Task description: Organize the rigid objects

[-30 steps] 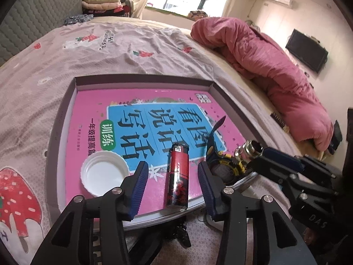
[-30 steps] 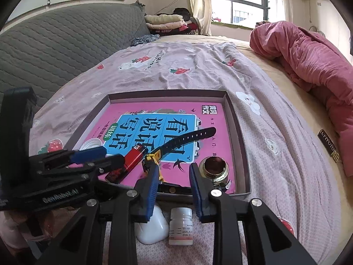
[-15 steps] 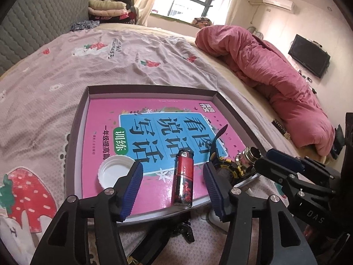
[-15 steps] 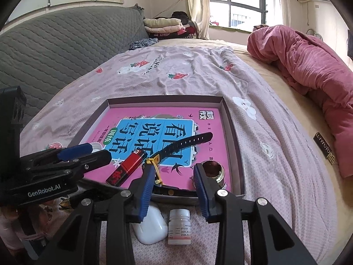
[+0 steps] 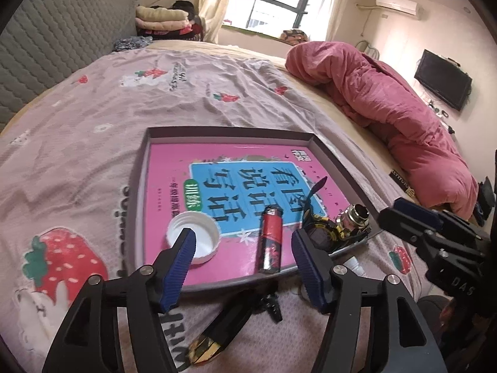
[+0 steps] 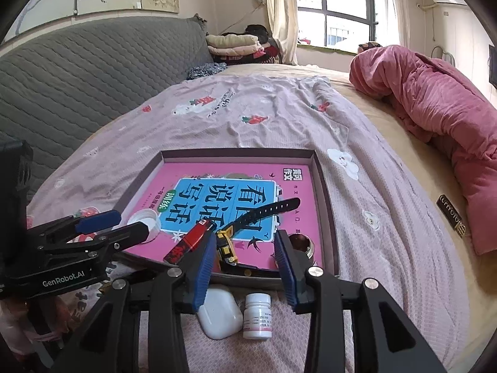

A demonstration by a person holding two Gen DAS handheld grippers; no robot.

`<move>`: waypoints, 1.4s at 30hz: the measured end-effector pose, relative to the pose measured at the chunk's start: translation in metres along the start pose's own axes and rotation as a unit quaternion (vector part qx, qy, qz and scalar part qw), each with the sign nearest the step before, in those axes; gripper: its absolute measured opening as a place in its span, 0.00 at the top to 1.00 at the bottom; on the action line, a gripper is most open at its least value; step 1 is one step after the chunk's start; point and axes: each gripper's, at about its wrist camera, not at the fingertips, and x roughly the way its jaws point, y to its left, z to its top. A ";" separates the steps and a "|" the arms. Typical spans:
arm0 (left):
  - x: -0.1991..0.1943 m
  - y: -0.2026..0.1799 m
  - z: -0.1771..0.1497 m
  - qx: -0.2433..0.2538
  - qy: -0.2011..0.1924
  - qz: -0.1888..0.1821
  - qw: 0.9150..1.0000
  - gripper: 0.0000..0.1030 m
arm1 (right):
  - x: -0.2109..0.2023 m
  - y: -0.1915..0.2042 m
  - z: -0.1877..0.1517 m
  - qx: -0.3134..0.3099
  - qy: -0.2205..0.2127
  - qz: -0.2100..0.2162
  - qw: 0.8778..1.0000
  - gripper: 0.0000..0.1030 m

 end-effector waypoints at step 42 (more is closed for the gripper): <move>-0.089 -0.014 -0.042 0.013 -0.009 0.088 0.996 0.30 | -0.079 -0.006 -0.013 0.016 -0.055 0.007 0.998 0.42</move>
